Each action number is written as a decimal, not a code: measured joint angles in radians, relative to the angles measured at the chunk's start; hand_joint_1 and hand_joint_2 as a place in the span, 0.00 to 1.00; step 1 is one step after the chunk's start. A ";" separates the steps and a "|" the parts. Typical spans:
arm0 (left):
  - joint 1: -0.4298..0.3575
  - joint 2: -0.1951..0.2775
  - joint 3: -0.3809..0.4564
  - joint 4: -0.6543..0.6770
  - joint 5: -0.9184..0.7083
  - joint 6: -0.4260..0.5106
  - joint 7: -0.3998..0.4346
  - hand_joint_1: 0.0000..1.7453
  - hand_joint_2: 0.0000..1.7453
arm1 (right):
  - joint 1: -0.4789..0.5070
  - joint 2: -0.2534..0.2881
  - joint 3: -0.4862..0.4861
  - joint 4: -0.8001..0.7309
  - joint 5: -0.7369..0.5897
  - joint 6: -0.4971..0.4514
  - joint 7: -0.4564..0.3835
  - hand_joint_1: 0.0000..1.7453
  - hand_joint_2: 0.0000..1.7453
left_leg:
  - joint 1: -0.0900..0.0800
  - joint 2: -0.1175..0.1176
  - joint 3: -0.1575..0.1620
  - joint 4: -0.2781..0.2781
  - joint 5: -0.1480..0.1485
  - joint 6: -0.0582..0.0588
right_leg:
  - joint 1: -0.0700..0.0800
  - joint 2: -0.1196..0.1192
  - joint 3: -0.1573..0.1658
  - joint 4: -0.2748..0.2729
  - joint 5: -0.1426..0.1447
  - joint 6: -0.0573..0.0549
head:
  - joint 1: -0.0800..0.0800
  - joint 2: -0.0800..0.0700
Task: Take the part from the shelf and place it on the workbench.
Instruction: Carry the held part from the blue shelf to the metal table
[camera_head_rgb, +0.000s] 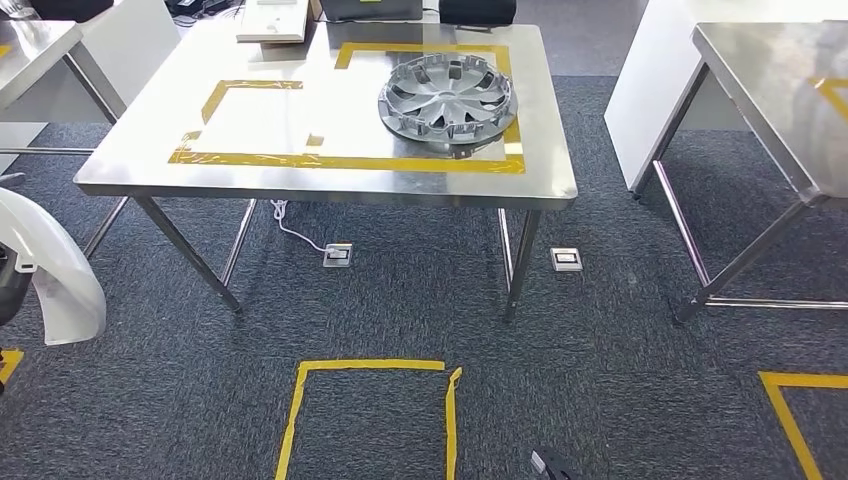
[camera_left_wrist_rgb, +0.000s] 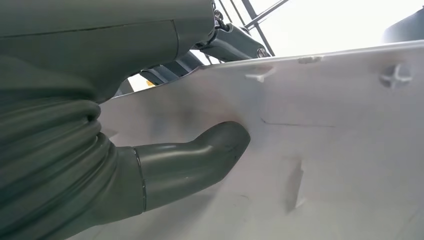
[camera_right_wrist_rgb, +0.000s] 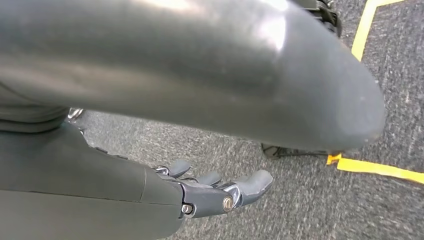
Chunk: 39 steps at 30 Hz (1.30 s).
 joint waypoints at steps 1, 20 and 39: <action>0.001 0.001 0.000 0.000 0.001 0.000 0.000 1.00 1.00 | 0.001 0.000 0.000 0.000 0.000 0.002 0.000 0.00 0.00 | 0.001 0.000 0.013 -0.048 0.039 -0.001 | -0.001 0.000 0.010 0.001 -0.008 0.003 | 0.000 0.000; 0.024 0.002 0.006 -0.041 0.000 -0.008 0.008 1.00 1.00 | 0.002 0.003 -0.010 0.000 0.007 0.009 0.004 0.00 0.00 | -0.001 0.000 0.174 -0.248 0.056 0.038 | -0.005 -0.001 -0.077 0.035 0.026 0.043 | 0.003 0.000; 0.024 -0.001 0.017 -0.029 -0.006 -0.010 0.003 1.00 1.00 | 0.002 0.009 -0.018 0.000 0.006 0.008 0.004 0.00 0.00 | -0.010 0.001 0.081 -0.256 0.142 0.045 | -0.001 0.003 0.092 0.016 -0.095 0.038 | -0.010 0.000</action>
